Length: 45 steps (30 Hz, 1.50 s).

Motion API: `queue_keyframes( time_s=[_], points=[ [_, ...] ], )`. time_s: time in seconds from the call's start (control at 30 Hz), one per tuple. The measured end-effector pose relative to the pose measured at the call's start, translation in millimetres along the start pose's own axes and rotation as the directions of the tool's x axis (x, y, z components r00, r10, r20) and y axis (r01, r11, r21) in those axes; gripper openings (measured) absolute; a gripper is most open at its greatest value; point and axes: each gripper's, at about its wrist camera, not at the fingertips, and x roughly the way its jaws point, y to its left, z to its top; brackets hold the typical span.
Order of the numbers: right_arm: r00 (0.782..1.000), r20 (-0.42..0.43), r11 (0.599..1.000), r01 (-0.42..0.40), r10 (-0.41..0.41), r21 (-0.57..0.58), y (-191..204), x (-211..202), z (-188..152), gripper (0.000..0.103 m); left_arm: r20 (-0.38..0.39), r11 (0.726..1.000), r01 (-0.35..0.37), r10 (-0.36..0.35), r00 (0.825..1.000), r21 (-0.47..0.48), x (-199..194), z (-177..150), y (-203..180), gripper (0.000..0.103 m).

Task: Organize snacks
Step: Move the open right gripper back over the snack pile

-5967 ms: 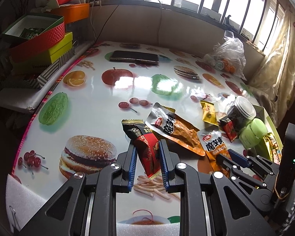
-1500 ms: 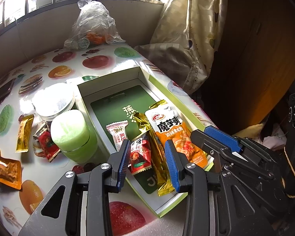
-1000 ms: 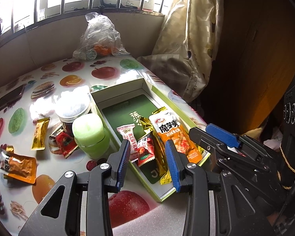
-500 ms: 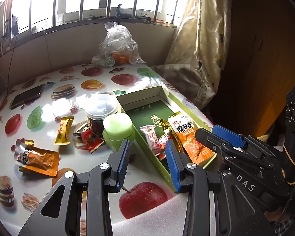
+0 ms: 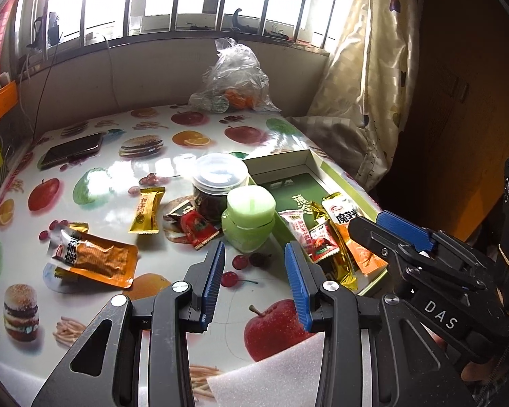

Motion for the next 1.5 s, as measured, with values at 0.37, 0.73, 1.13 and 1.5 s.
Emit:
queue_keyframes(
  time_s=[0.37,0.73,1.13,1.5],
  points=[
    [0.999,-0.008,0.997,-0.049,0.049,-0.066,35,9,2,0.043,0.007,0.997,-0.064,0.065,0.998,-0.048,-12,-6,38,0.038],
    [0.992,-0.056,0.980,-0.120,0.112,-0.157,79,34,0,0.045,0.001,0.982,-0.145,0.146,0.989,-0.124,-21,-15,93,0.038],
    [0.965,-0.173,0.935,-0.240,0.199,-0.260,133,80,-7,0.051,-0.023,0.946,-0.217,0.218,0.976,-0.239,-25,-26,158,0.038],
    [0.935,-0.258,0.885,-0.322,0.242,-0.336,173,126,-16,0.052,-0.065,0.918,-0.266,0.258,0.964,-0.296,-18,-37,195,0.038]
  ],
)
